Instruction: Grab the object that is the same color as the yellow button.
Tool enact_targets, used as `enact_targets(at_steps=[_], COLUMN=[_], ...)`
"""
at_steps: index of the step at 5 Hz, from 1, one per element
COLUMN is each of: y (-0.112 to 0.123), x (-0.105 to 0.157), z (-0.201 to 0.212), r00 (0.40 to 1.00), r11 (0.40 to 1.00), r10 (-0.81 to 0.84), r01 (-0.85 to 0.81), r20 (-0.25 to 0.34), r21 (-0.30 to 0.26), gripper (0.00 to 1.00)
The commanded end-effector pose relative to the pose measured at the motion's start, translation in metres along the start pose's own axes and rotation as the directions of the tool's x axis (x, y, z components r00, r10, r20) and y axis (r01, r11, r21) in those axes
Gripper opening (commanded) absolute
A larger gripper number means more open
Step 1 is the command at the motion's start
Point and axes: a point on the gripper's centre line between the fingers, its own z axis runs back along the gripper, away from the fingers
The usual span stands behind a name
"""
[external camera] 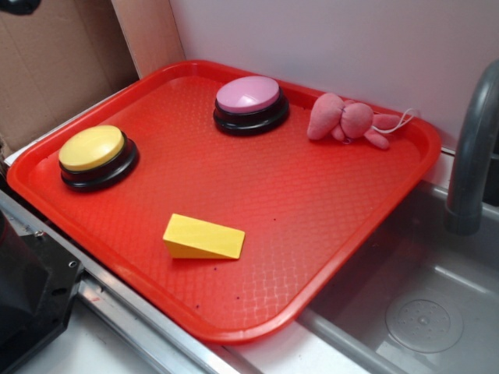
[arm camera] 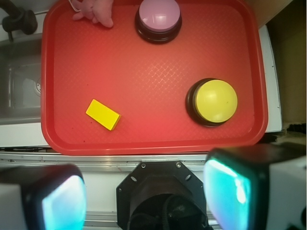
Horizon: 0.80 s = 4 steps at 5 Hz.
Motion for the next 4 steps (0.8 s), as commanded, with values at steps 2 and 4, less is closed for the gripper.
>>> enact_targets(at_steps=[2, 4], y=[-0.021, -0.04], x=[0.011, 0.026], z=[-0.021, -0.079], r00=[0.986, 0.857], r11=[0.988, 0.869], r10=[-0.127, -0.491], r01=[0.115, 0.493], r20=[0.111, 0.157], r21=[0.103, 0.026], gripper=[1.0, 1.0])
